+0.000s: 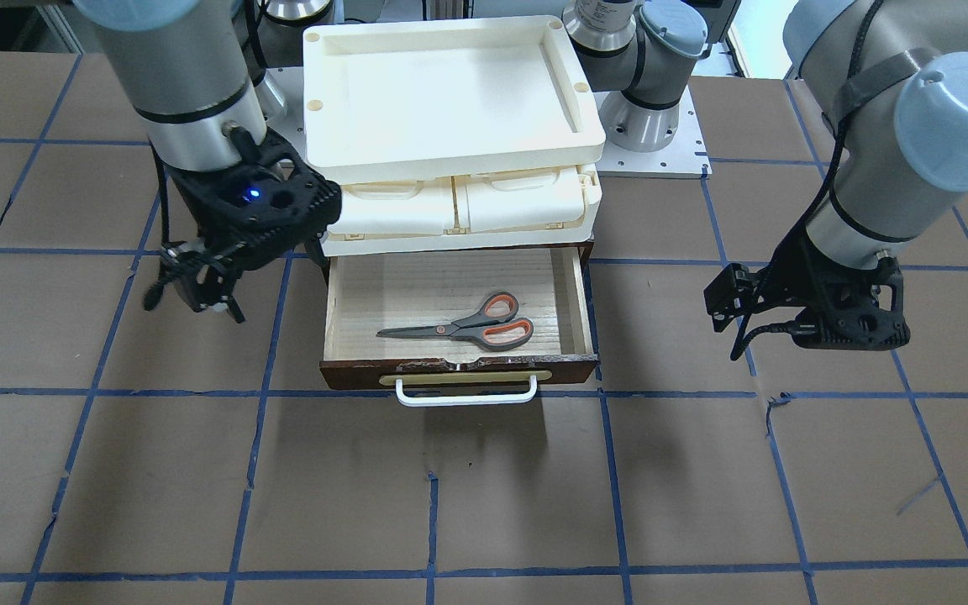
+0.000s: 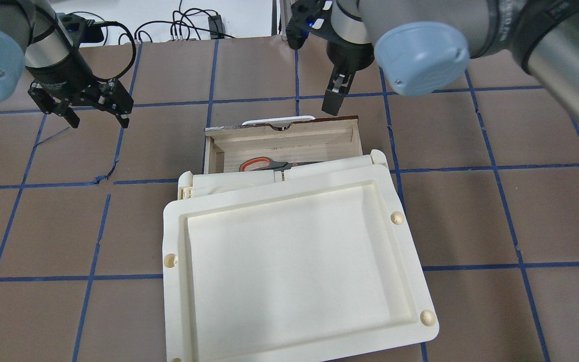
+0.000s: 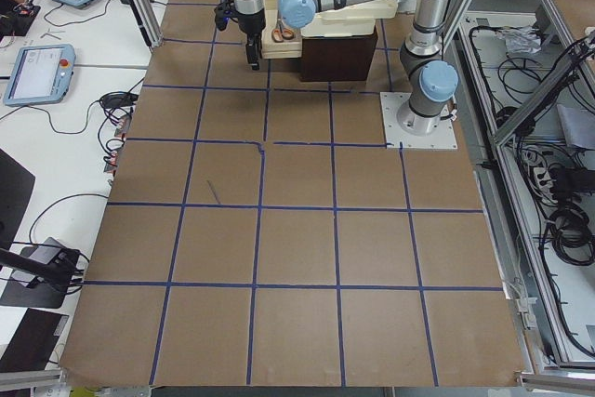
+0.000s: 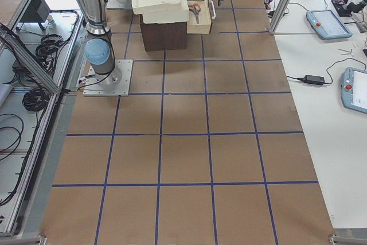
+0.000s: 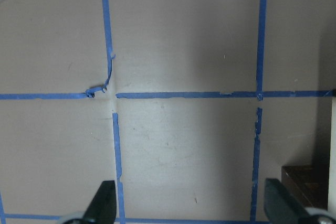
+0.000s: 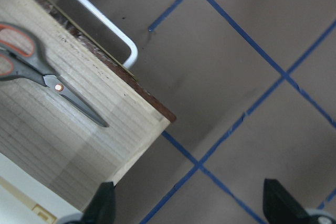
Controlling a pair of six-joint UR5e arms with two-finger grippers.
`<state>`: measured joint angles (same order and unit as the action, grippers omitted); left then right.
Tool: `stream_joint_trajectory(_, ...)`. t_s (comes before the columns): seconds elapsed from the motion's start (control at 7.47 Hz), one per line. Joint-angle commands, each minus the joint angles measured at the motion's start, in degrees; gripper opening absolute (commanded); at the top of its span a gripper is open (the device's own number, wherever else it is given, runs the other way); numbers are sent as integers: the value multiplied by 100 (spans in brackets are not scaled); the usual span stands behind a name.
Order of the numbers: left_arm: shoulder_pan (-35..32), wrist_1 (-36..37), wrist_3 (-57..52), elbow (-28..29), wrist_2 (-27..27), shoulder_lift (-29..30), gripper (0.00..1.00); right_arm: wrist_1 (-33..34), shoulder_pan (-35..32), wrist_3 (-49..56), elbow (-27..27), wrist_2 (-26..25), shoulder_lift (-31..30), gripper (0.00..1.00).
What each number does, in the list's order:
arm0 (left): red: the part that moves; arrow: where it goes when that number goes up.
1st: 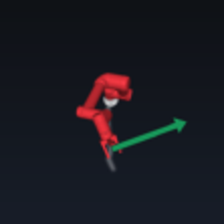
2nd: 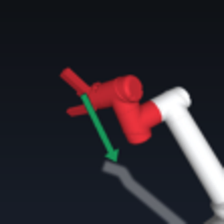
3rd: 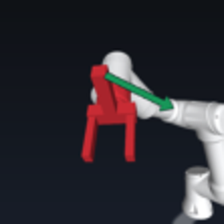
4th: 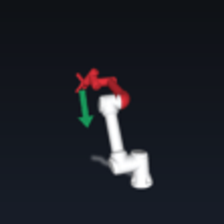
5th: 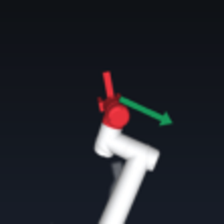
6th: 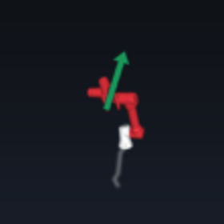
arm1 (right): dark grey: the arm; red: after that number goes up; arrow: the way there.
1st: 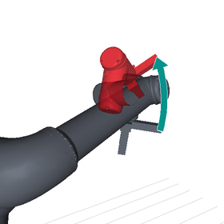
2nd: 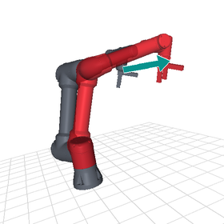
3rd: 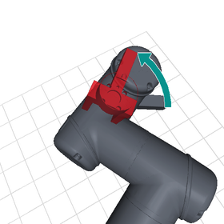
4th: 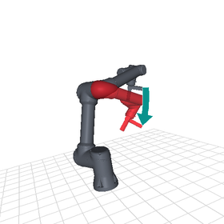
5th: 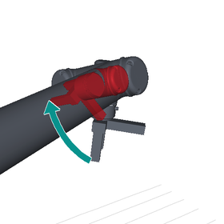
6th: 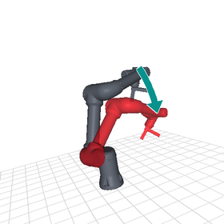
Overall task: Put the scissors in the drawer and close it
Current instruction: 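Raise the right gripper away while the left gripper moves toward the drawer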
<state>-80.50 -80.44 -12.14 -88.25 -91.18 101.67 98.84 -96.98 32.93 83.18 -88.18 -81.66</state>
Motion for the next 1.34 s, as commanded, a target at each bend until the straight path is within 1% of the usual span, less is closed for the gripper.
stream_joint_trajectory(0.0,-114,850,62,62,1008,439,100,-643,302,-1941,5,-312,-455,100)
stream_joint_trajectory(0.13,-141,985,254,71,1206,685,100,-847,320,-2775,14,-305,-587,100)
stream_joint_trajectory(0.27,-228,1248,657,62,1216,879,100,-1223,329,-3175,40,-244,-675,100)
stream_joint_trajectory(0.4,-507,1346,948,62,1217,977,100,-1157,372,-3179,153,-217,-668,100)
stream_joint_trajectory(0.54,-606,1373,1003,62,1217,1108,100,-1139,390,-3153,267,-217,-667,100)
stream_joint_trajectory(0.8,-624,1304,1108,-17,1304,1285,100,-1164,618,-3117,391,-296,-659,100)
stream_joint_trajectory(0.94,-624,1286,1152,-17,1339,1294,100,-1122,662,-3178,522,-226,-693,100)
stream_joint_trajectory(1.07,-624,1277,1310,-17,1635,1294,100,-1034,663,-3162,471,-69,-763,100)
stream_joint_trajectory(1.2,-624,1120,1450,-8,1839,1285,100,-755,663,-3127,532,-15,-816,100)
